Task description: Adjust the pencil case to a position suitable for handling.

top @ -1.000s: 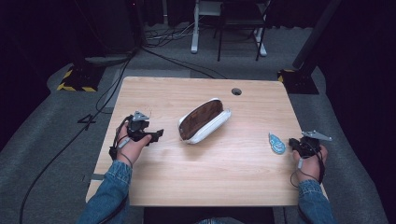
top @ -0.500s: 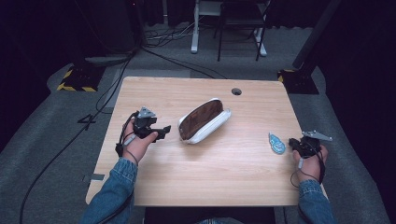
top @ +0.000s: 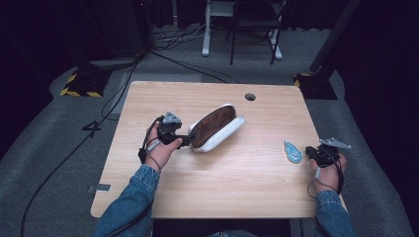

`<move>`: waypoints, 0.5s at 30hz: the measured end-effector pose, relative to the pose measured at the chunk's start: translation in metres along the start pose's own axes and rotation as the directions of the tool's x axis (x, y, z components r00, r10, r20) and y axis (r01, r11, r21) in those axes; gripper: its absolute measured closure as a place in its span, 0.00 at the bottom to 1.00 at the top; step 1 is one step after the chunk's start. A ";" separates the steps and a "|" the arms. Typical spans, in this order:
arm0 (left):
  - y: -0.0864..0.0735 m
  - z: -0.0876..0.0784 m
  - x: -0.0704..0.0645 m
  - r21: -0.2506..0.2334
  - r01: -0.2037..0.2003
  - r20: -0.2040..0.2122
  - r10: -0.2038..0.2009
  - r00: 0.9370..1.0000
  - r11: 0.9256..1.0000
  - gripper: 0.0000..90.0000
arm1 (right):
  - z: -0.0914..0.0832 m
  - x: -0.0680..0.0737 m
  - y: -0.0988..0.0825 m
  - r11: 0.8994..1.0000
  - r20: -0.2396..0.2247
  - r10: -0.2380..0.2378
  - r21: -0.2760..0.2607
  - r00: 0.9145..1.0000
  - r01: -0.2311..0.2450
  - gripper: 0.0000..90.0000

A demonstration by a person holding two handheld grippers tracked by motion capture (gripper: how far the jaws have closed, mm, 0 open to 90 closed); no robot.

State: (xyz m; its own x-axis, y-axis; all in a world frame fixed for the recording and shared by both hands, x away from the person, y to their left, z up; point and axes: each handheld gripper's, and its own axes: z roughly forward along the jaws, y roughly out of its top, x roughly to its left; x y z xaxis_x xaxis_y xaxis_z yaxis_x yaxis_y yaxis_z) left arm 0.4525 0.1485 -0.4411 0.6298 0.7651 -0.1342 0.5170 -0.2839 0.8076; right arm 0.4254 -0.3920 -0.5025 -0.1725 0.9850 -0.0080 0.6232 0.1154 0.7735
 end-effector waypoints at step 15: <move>0.005 0.033 -0.003 -0.024 0.015 -0.013 -0.015 1.000 1.000 0.35 | 0.000 0.000 0.000 1.000 -0.003 -0.008 -0.003 1.000 0.008 0.92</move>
State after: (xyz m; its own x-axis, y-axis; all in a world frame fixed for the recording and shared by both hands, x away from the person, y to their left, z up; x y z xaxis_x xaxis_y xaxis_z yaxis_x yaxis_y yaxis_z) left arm 0.4722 0.1259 -0.4559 0.6146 0.7765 -0.1393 0.5123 -0.2586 0.8190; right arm 0.4251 -0.3921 -0.5026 -0.1801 0.9836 -0.0122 0.6191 0.1230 0.7756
